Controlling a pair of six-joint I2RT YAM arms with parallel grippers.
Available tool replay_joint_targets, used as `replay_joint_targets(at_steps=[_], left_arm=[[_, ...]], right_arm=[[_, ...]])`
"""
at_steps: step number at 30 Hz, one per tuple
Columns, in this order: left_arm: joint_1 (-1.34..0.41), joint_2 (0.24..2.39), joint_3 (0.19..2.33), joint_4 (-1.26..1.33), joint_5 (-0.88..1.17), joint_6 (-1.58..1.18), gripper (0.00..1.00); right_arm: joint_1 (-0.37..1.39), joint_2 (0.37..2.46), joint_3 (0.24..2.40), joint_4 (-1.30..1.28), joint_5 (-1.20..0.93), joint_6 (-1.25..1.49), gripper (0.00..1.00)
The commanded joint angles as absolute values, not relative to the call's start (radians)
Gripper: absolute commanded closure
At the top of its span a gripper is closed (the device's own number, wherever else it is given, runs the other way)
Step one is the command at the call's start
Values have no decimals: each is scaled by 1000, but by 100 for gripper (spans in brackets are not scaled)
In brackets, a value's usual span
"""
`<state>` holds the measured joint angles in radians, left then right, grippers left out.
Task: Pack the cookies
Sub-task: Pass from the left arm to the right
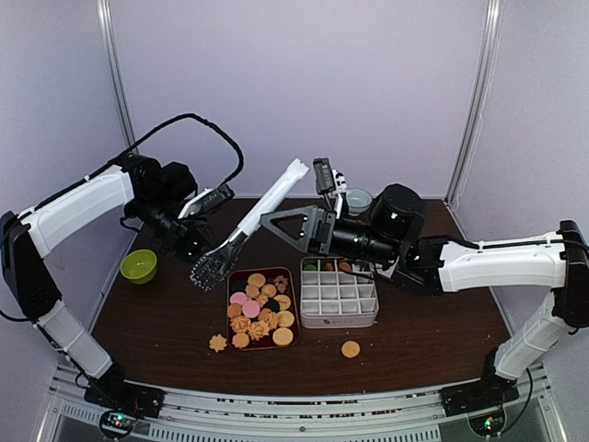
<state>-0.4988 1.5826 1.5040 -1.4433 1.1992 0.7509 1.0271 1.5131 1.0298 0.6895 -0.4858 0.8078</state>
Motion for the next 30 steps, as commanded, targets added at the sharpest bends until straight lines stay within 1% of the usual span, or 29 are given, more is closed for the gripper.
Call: replay_joint_targets(at_steps=[1,8,11,21,22,24,26,27,30], left_arm=[[-488,1587,1535,-1469,1264,780,100],[-488,1588,1512,-1470,1241,790,100],[-487,1587,1507,-1470,1237,794,100],[-486,1580,1493,-1470,1184,818,100],[-486,1577,1492,-1468,1169,821,100],[-485,1571,1485,-1466,1140,828,100],[-485,1560,1469,-1463,1131,831,100],[-485,1554,1461,-1461,1131,834,100],[-485,1550,1447,-1460,1130,833,100]], right_arm=[[1041,1543,1069,740,-533,822,14],[1045,1601,1165,730,-533,821,19],[1045,1614,1183,731,-531,825,25],[1043,1629,1192,718,-530,838,50],[1042,1629,1194,713,-532,838,51],[1039,1628,1194,703,-532,837,50],[1034,1624,1191,696,-528,836,41],[1031,1623,1191,695,-528,835,38],[1027,1616,1198,677,-521,822,35]])
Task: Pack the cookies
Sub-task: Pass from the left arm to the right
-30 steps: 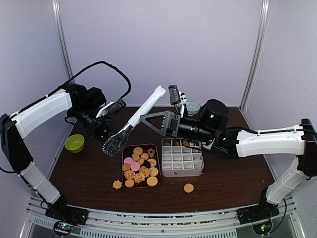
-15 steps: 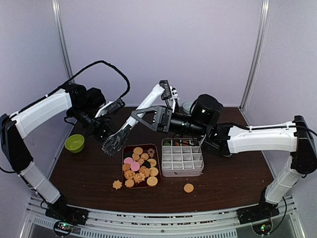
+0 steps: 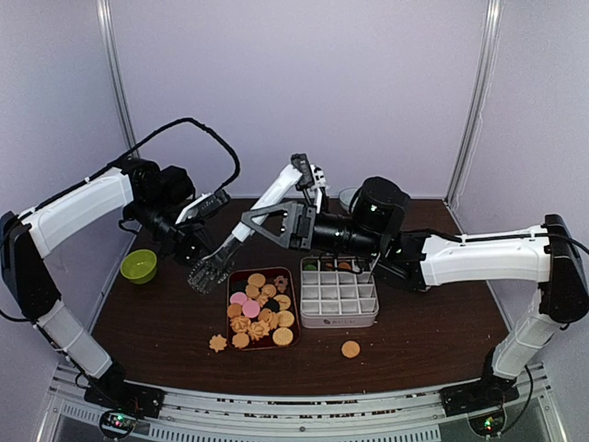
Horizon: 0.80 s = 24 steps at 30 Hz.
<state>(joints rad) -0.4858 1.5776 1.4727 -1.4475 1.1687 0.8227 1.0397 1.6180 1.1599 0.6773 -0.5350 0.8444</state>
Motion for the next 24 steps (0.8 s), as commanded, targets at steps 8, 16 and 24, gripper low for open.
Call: replay_joint_targets(at_steps=[8,16,24], left_arm=[[-486,1549,1450,-1460,1135,833,100],[-464,1523,1395,-1369,1003,745,60],[-230,1403,1317,-1223,748,628,46]], right_arm=[[1024,1607,1204,650,-527,806,47],[1032,1594,1215,566,-487,747,55],[1119,1623,1277,271,-311,532,58]])
